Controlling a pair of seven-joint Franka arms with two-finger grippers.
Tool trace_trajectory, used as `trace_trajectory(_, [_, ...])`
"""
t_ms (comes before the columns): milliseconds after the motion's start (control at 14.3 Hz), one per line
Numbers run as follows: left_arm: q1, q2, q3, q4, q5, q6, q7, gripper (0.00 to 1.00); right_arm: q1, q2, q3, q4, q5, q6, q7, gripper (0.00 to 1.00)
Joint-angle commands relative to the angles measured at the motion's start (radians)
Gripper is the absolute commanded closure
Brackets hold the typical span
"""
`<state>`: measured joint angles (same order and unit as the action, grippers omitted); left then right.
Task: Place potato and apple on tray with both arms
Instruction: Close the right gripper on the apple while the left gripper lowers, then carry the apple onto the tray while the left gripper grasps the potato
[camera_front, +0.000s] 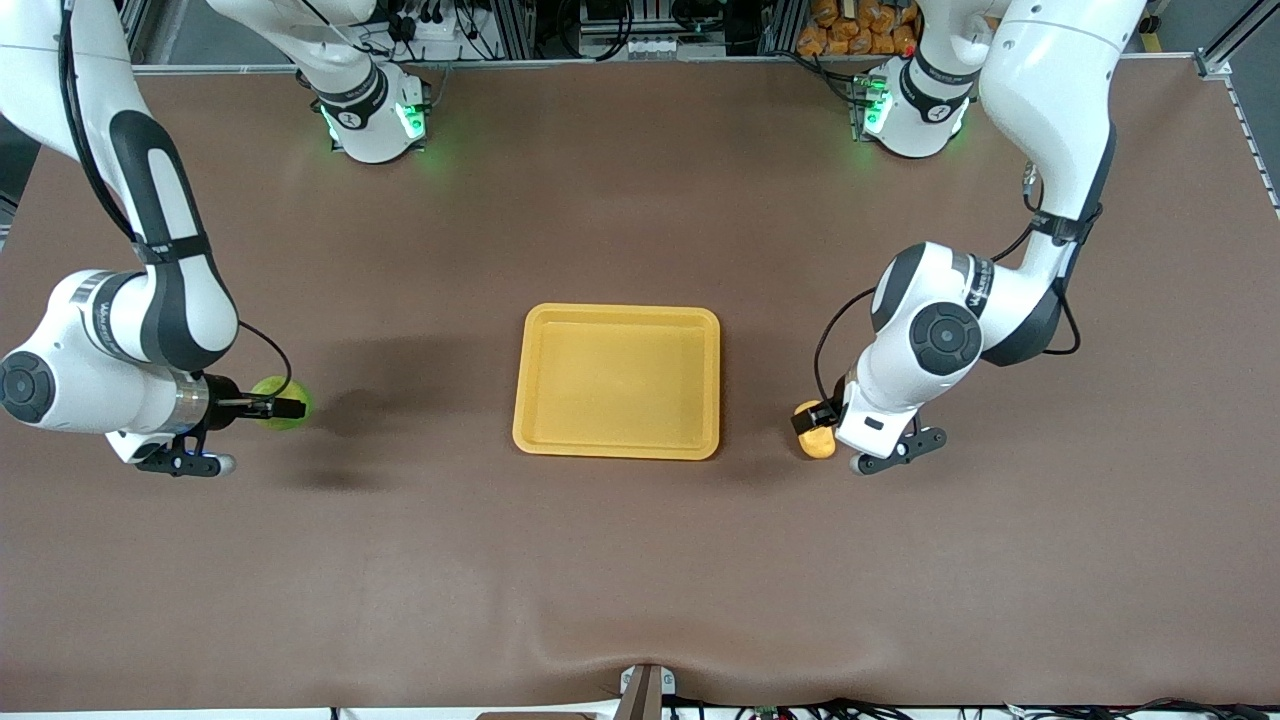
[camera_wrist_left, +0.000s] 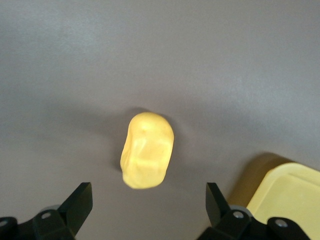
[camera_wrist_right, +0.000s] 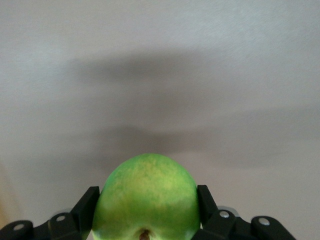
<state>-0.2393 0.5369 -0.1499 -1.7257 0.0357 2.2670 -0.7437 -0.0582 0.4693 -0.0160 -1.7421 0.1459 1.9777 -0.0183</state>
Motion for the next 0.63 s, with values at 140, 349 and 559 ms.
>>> trace_trajectory(140, [0.003, 0.041, 0.009, 0.000, 0.009, 0.062, -0.016, 0.00, 0.104, -0.021, 0.002, 0.035, 0.070, -0.082, 0.252, 1.00])
trace_trajectory(349, [0.005, 0.057, 0.009, -0.009, 0.009, 0.081, -0.017, 0.00, 0.193, -0.023, 0.004, 0.036, 0.103, -0.082, 0.455, 1.00])
trace_trajectory(559, [0.003, 0.078, 0.009, -0.020, 0.009, 0.120, -0.017, 0.00, 0.271, -0.018, 0.002, 0.050, 0.104, -0.065, 0.692, 1.00])
